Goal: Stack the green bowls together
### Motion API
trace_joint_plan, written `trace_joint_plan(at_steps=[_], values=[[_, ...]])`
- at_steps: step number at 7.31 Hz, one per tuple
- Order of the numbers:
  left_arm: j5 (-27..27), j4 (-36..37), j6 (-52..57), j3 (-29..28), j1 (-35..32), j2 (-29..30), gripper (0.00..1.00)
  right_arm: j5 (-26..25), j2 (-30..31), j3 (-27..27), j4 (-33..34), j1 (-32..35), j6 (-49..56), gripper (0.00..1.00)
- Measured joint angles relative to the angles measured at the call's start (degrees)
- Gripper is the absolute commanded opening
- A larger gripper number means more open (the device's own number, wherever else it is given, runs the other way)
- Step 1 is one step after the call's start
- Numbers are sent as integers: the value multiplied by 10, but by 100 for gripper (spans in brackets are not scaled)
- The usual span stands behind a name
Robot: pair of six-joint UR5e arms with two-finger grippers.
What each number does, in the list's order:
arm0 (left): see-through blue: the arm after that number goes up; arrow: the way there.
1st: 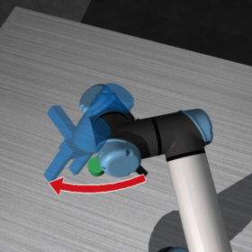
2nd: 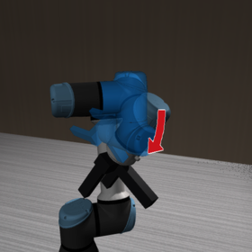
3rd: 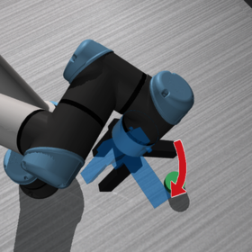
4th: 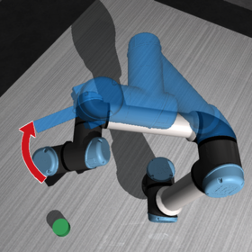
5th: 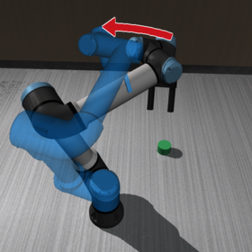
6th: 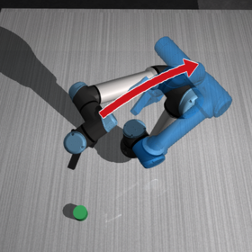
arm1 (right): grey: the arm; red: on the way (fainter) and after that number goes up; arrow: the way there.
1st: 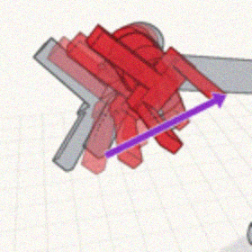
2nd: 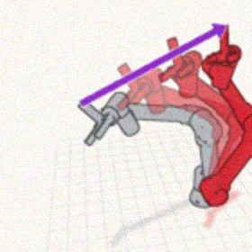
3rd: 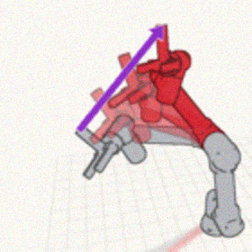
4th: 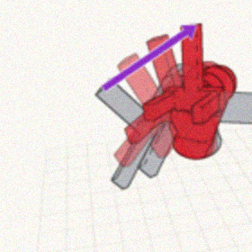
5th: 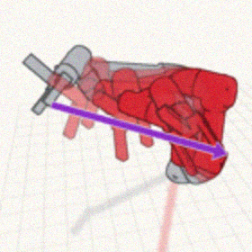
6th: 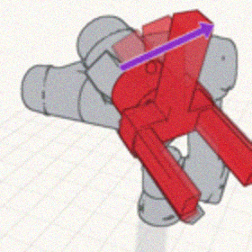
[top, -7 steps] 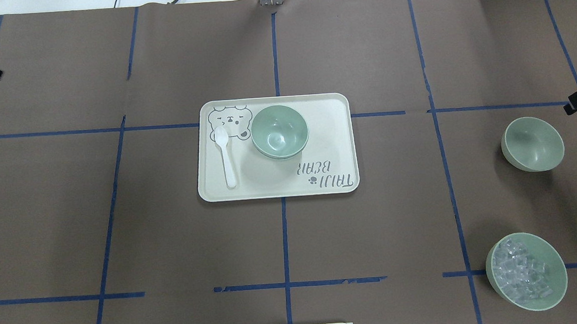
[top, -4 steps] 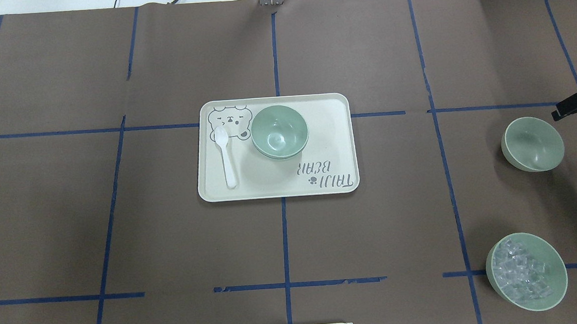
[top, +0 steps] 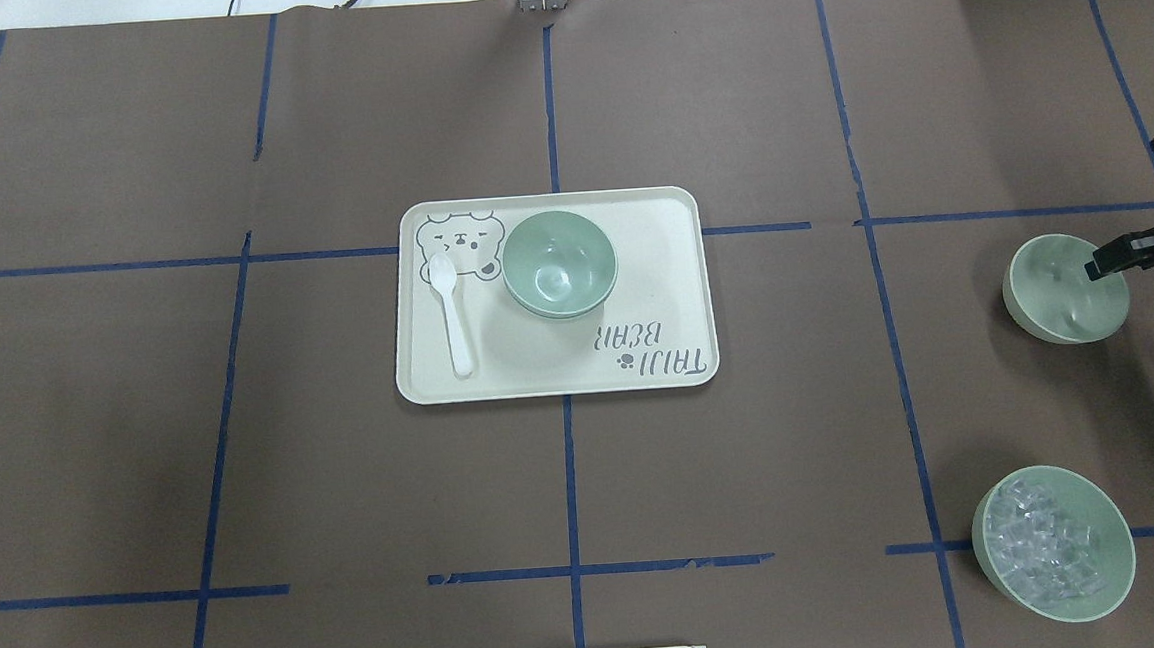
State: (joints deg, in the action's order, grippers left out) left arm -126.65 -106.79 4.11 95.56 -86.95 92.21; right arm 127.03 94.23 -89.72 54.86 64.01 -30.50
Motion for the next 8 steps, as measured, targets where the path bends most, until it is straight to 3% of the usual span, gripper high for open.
trace_joint_plan(at_steps=[3, 5, 8], values=[[0, 0, -7, 2, 0, 1, 100, 1, 7, -6, -9, -4, -2, 0], [0, 0, -10, 2, 0, 1, 100, 20, -14, -44, 12, -4, -29, 0], [0, 0, -10, 4, 0, -1, 100, 46, -140, -136, 126, -60, -198, 0]])
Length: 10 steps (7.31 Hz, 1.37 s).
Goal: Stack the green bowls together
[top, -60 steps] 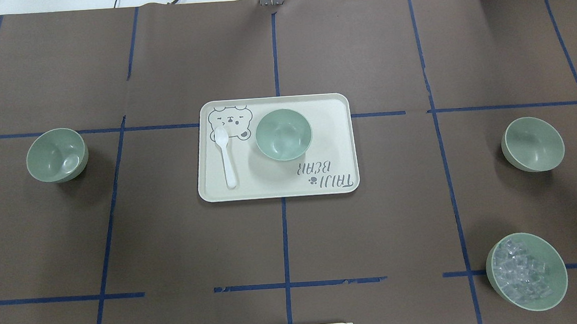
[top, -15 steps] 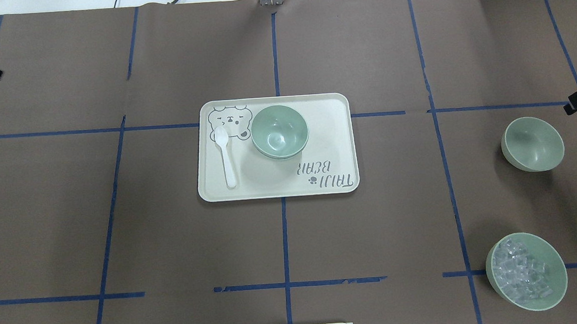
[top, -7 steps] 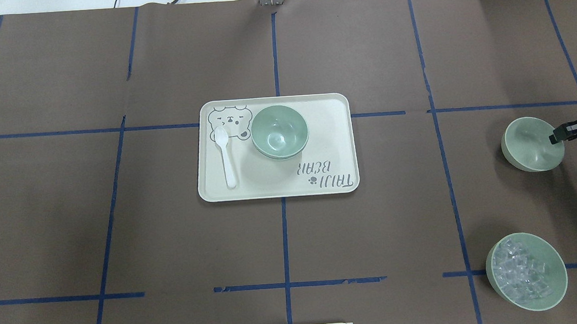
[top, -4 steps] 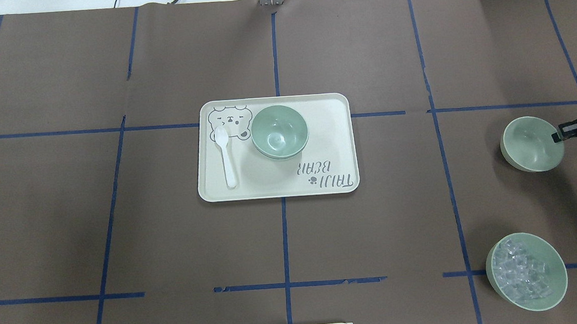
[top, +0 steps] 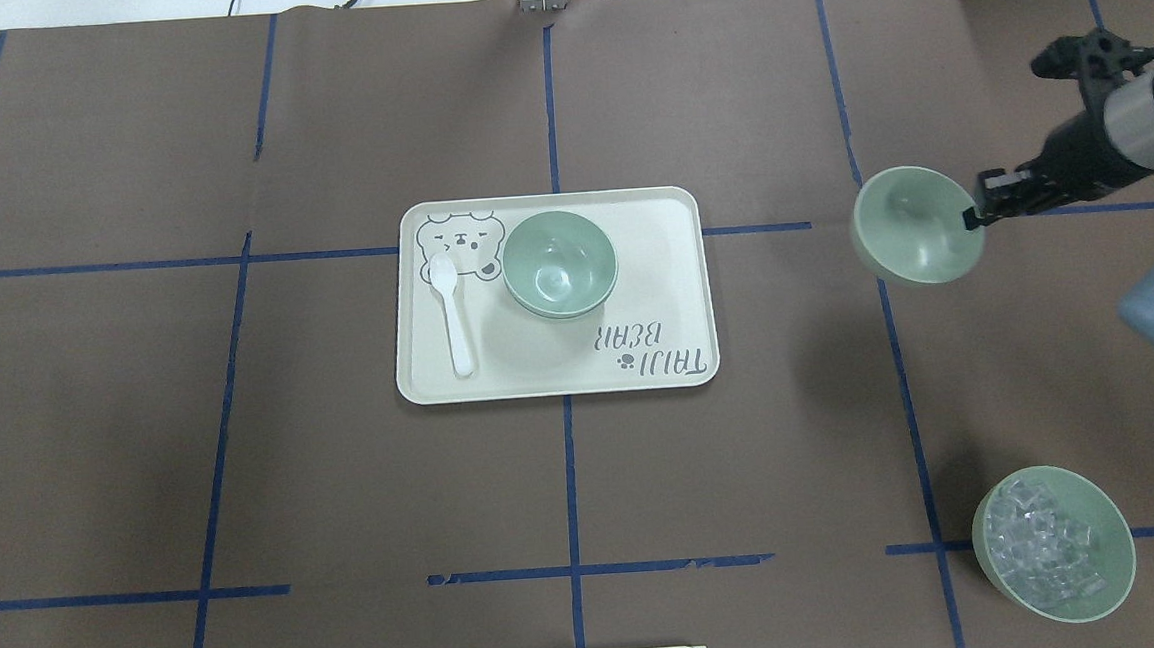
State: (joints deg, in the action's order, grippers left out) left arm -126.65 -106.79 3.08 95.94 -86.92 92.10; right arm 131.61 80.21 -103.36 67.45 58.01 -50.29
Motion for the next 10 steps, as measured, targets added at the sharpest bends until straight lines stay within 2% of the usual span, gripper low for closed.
trace_joint_plan(at_steps=[2, 3, 5, 7, 10], values=[[0, -1, 0, 1, 0, -1, 100, -38, -135, -12, 83, -81, -125, 0], [0, -1, 0, 1, 0, -2, 100, -84, -196, -6, 132, -125, -154, 0], [-4, -1, 0, 2, 0, -1, 100, -154, -285, 47, 180, -180, -187, 0], [-17, -1, -15, 7, 0, -1, 100, -182, -311, 87, 185, -203, -194, 0], [-20, -1, -25, 11, 0, -1, 100, -214, -318, 118, 182, -223, -193, 0]])
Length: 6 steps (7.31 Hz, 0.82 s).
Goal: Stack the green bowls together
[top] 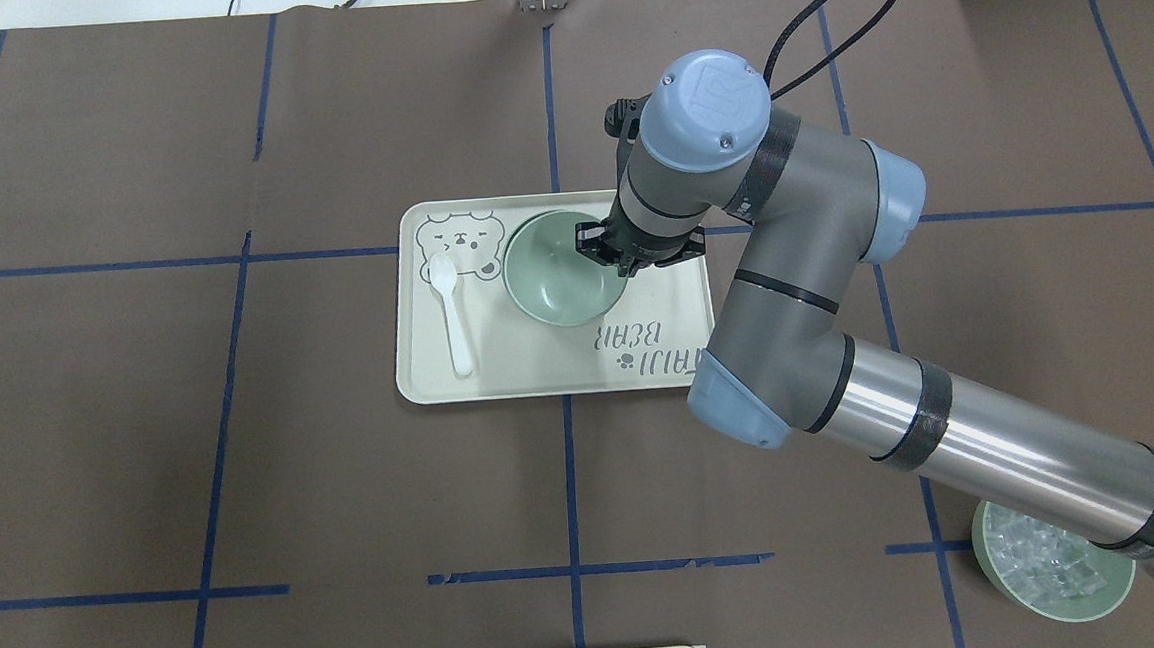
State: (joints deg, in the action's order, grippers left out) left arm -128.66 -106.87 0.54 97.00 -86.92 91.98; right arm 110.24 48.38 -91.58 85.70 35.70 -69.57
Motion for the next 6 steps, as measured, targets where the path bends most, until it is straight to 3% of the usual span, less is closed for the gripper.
trace_joint_plan(at_steps=[6], values=[[-1, 1, -1, -1, 0, 0, 100, -23, -6, 35, -57, -6, -33, 0]])
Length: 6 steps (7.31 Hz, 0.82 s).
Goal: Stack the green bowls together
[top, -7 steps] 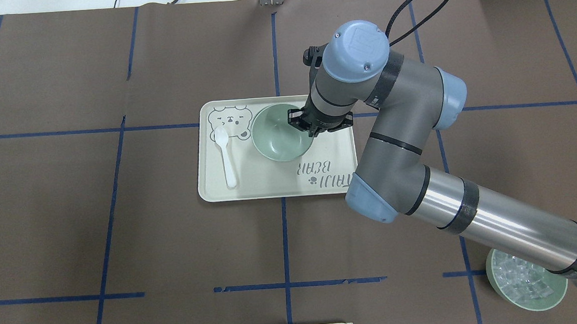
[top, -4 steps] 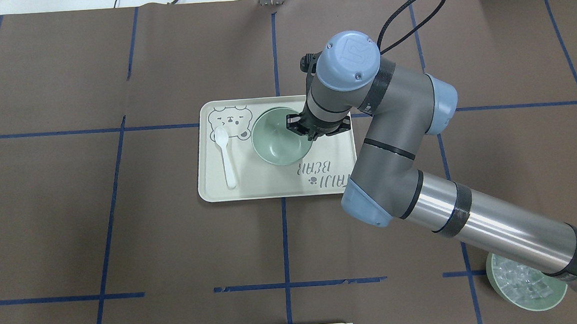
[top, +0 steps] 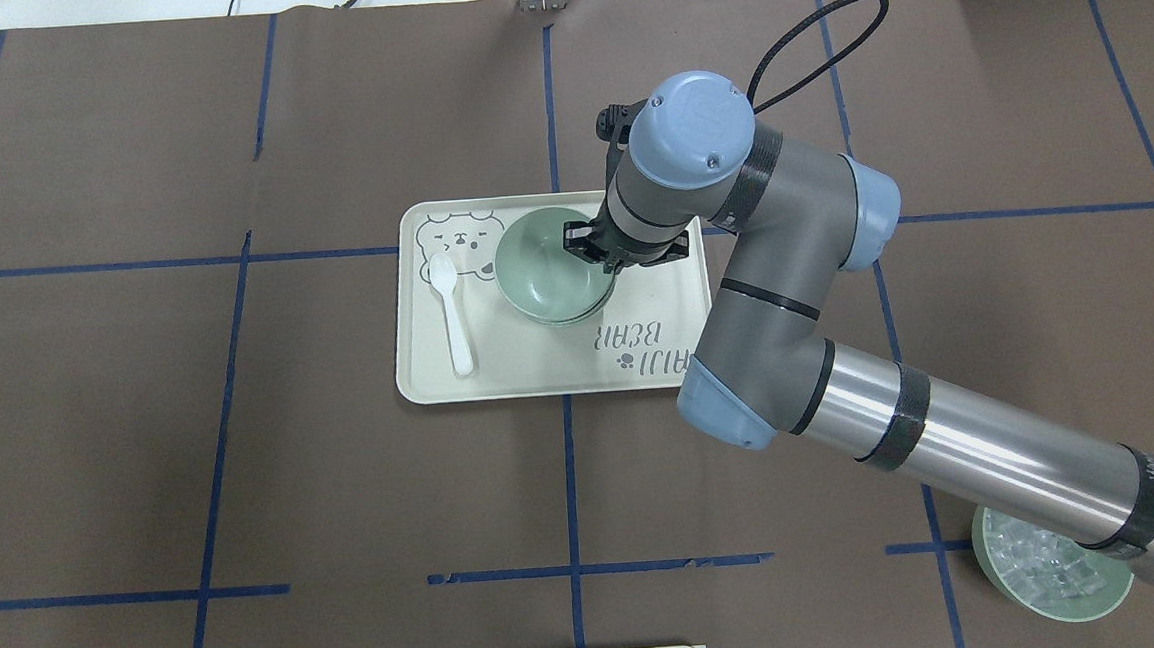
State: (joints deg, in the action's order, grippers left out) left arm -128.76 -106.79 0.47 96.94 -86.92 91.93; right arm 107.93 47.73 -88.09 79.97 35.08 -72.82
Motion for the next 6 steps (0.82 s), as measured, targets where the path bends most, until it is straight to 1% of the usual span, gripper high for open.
trace_joint_plan(at_steps=[2, 3, 5, 6], values=[[0, 0, 0, 0, 0, 0, 100, -20, 2, 0, 1, -2, -1, 0], [0, 0, -1, 0, 0, 0, 100, -24, 5, -1, 3, -4, 0, 98], [0, 0, -1, 0, 0, 0, 100, -30, 9, -4, 4, -19, 3, 100], [0, 0, -1, -2, 0, 0, 100, -22, 9, -6, 9, -16, 10, 100]])
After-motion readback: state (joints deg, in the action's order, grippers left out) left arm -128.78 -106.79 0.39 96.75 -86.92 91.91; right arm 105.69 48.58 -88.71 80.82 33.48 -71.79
